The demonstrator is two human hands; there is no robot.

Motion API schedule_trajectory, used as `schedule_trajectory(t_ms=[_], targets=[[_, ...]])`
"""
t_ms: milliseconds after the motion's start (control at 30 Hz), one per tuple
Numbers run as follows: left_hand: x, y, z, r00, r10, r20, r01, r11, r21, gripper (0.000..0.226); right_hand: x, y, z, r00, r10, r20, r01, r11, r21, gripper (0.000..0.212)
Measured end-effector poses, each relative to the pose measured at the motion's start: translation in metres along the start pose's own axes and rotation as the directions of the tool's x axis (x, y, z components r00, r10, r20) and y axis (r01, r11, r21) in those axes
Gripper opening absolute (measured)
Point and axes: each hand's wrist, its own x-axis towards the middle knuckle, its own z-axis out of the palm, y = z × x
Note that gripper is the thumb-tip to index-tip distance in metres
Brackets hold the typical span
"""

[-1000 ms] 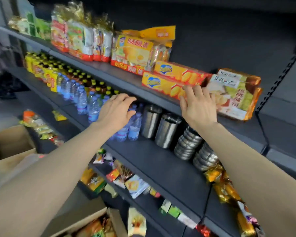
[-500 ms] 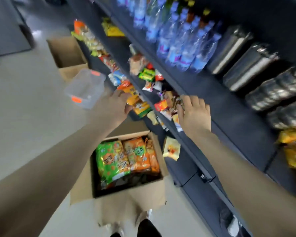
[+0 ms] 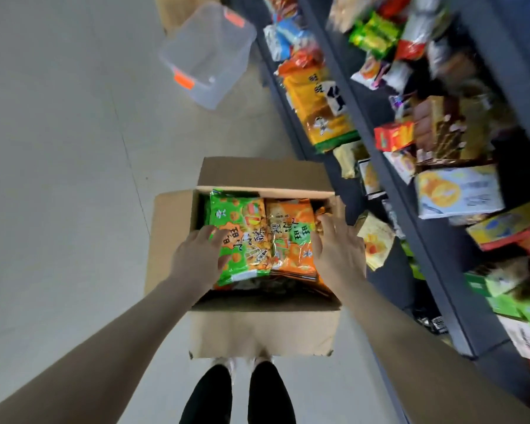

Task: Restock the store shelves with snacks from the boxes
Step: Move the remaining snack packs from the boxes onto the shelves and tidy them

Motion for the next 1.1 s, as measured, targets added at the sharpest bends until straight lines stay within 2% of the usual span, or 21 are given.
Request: schedule_trajectory(t_ms=[267, 533, 600, 733, 867, 933, 1100], targets=[[0.044, -0.021, 0.113, 0.981, -0.134, 0.138, 0.145, 0.987, -0.073, 0.065, 0.019, 0.007, 0.120, 0.986, -0.014, 0.165, 0.005, 0.998, 0.059, 0.043], [0.099, -0.040, 0.164, 0.964, -0.230, 0.130, 0.252, 0.950, -0.184, 0.078, 0.068, 0.005, 0.183, 0.967, -0.010, 0.254, -0.011, 0.997, 0.078, 0.049], [0.113, -0.042, 0.172, 0.957, -0.273, 0.102, 0.291, 0.914, -0.282, 0.087, 0.080, 0.010, 0.192, 0.962, 0.007, 0.274, -0.029, 0.997, 0.077, 0.050], [0.139, -0.041, 0.184, 0.894, -0.436, 0.098, 0.426, 0.763, -0.486, 0.117, 0.092, 0.022, 0.207, 0.960, 0.031, 0.279, -0.050, 0.997, 0.061, 0.050], [0.154, -0.044, 0.189, 0.835, -0.526, 0.164, 0.528, 0.681, -0.507, 0.132, 0.093, 0.026, 0.216, 0.953, 0.014, 0.302, -0.042, 0.996, 0.085, 0.050], [0.157, -0.046, 0.187, 0.810, -0.553, 0.194, 0.570, 0.668, -0.477, 0.130, 0.091, 0.024, 0.218, 0.949, 0.001, 0.314, -0.035, 0.994, 0.102, 0.050], [0.153, -0.031, 0.169, 0.818, -0.551, 0.165, 0.556, 0.682, -0.475, 0.093, 0.089, 0.018, 0.210, 0.935, -0.029, 0.354, -0.026, 0.989, 0.148, 0.052]])
